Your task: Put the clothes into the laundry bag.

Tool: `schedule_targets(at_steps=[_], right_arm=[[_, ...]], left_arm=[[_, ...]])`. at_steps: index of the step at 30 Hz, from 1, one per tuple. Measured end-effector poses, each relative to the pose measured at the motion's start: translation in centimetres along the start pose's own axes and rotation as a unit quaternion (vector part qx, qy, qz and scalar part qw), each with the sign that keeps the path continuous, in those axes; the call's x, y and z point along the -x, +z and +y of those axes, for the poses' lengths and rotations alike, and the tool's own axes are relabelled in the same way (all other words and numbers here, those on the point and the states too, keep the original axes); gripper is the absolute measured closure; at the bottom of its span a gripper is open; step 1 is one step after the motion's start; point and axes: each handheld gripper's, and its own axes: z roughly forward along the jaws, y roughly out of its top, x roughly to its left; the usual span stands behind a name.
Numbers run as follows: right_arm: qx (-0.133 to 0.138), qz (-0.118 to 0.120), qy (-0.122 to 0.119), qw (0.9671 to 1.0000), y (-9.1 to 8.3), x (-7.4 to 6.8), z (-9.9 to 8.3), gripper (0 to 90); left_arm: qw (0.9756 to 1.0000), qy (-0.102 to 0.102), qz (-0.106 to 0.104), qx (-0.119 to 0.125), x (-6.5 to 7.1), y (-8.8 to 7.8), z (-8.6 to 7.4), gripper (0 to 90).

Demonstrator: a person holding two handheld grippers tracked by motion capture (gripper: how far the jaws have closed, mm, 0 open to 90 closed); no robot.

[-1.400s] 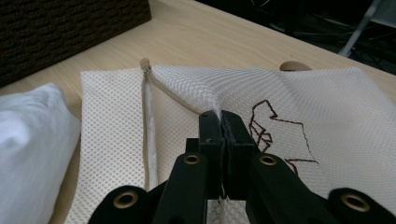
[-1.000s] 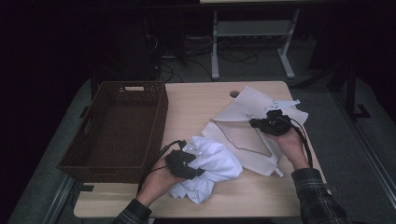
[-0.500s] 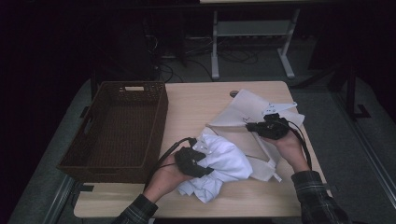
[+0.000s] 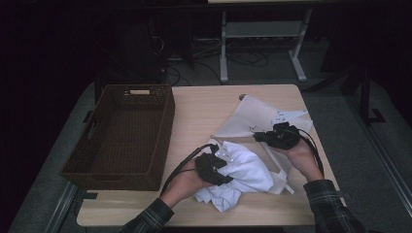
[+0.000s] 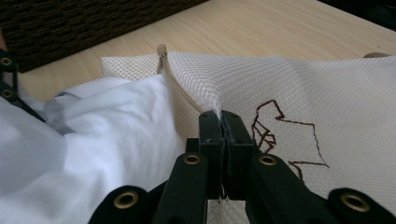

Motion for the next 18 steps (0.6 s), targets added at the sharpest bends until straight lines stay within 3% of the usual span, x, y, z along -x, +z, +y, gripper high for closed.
schedule_targets(at_steps=[6,10,18], right_arm=[[-0.001,0.008,-0.003,1.0000,0.0,-0.4,-0.2,87.1],[0.001,0.015,-0.004,0.9999,0.1,-0.6,-0.2,87.1],[-0.002,0.029,-0.010,0.9995,0.7,-1.5,0.2,87.2]], left_arm=[[1.0000,-0.005,0.002,-0.001,-0.7,0.6,0.2,65.0],[0.9997,-0.008,0.022,-0.009,-1.2,0.6,-0.1,65.0],[0.9980,-0.044,0.044,-0.010,-2.7,0.1,-1.3,65.1]])
